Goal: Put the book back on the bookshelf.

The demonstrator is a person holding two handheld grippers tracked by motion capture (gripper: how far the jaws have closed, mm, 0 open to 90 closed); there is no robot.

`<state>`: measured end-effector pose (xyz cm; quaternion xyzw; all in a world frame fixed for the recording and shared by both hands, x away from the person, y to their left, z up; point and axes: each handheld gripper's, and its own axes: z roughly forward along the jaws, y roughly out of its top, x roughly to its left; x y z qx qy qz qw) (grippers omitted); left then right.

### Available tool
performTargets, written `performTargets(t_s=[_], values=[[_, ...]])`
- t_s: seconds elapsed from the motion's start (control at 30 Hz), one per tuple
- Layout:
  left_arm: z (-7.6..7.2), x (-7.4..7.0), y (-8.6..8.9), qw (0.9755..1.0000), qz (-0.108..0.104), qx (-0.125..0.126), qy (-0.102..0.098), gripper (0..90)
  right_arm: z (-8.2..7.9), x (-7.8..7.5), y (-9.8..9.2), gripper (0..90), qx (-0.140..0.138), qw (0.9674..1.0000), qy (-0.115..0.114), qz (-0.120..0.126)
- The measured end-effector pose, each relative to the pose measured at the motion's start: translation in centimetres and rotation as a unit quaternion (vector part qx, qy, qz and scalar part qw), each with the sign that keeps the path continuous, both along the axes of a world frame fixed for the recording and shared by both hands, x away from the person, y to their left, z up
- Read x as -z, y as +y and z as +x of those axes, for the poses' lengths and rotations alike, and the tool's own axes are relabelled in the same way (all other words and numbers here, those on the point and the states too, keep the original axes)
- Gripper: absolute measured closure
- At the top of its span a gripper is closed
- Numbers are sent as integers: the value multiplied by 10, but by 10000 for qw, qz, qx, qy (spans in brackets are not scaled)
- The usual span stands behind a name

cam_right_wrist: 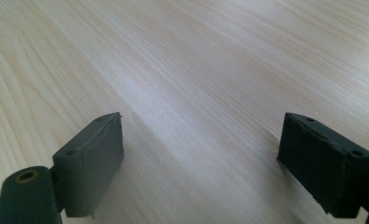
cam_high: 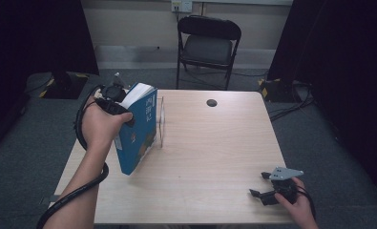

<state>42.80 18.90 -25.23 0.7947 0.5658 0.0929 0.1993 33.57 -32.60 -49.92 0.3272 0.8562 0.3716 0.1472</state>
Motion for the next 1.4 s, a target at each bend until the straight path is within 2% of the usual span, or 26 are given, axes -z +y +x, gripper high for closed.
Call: performTargets(t_s=[0.2, 0.27, 0.47, 0.53, 0.63, 1.03, 1.4], values=[[5, 0, -3, 10000, 24, 52, 1, 620, 0, 0, 0, 135, -2, 10000, -3, -1], [6, 0, -4, 10000, 8, -32, -7, 621, 0, 0, 0, 135, -1, 10000, -2, -1], [11, 0, -4, 10000, 63, -41, -9, 621, 0, 0, 0, 135, -1, 10000, -2, -2], [13, 1, -4, 9999, 59, -117, -26, 621, 0, 0, 0, 135, -2, 10000, -3, -2], [15, 2, -4, 9999, 7, -140, -30, 621, 0, 0, 0, 135, -1, 10000, -2, -2], [22, 4, -10, 9997, 52, -215, -100, 621, 0, 0, 0, 135, -2, 10000, -2, -2], [29, 5, -13, 9996, 63, -258, -79, 621, 0, 0, 0, 135, -1, 10000, 0, 0]])
